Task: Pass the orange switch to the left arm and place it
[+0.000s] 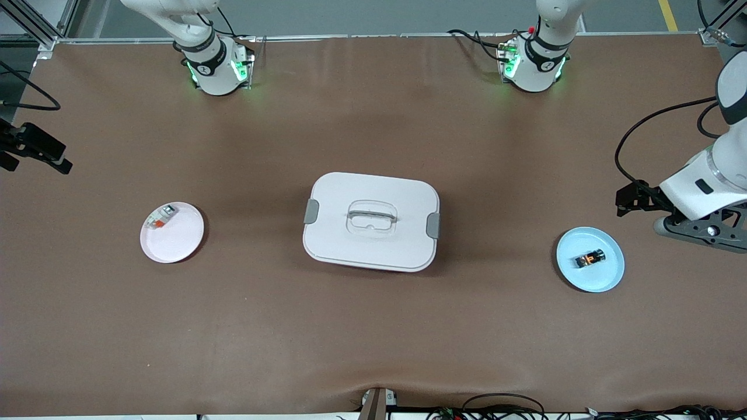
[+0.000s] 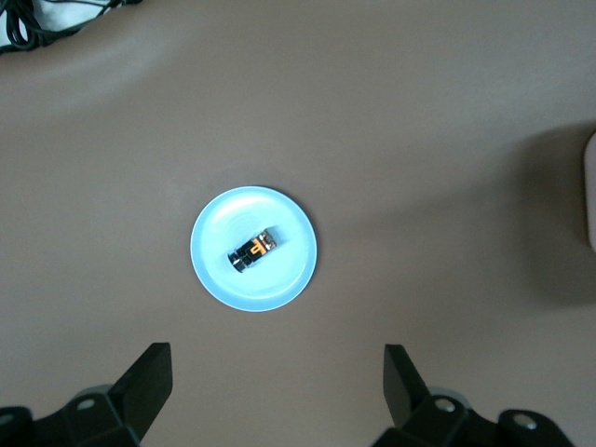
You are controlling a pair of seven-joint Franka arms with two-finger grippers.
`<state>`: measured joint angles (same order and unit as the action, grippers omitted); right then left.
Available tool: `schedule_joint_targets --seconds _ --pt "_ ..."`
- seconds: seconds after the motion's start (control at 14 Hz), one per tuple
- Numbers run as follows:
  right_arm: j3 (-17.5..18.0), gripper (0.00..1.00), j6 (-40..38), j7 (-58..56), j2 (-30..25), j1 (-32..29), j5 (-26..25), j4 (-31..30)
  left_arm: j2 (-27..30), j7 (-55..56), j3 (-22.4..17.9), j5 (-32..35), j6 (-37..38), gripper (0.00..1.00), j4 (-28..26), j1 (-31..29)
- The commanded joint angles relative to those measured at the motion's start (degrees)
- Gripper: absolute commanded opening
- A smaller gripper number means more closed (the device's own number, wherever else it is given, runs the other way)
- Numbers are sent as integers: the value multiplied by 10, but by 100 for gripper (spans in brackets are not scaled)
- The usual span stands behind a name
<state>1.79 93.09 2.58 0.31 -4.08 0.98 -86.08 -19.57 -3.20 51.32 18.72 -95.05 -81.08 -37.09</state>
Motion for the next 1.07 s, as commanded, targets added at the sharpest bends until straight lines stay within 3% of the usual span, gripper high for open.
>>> schedule_joint_targets --seconds 0.0,0.85,0.93,1.0 --pt "1 100 -11 1 7 2 -8 16 13 2 6 -10 17 100 8 -9" --pt "1 100 -11 1 7 -1 -11 16 41 5 -2 -9 41 100 9 1" --pt "1 100 -11 1 6 -1 -12 17 58 3 -23 -10 43 100 9 22" --pt "1 100 -11 1 6 -1 -13 17 79 -1 -82 -17 44 100 9 67"
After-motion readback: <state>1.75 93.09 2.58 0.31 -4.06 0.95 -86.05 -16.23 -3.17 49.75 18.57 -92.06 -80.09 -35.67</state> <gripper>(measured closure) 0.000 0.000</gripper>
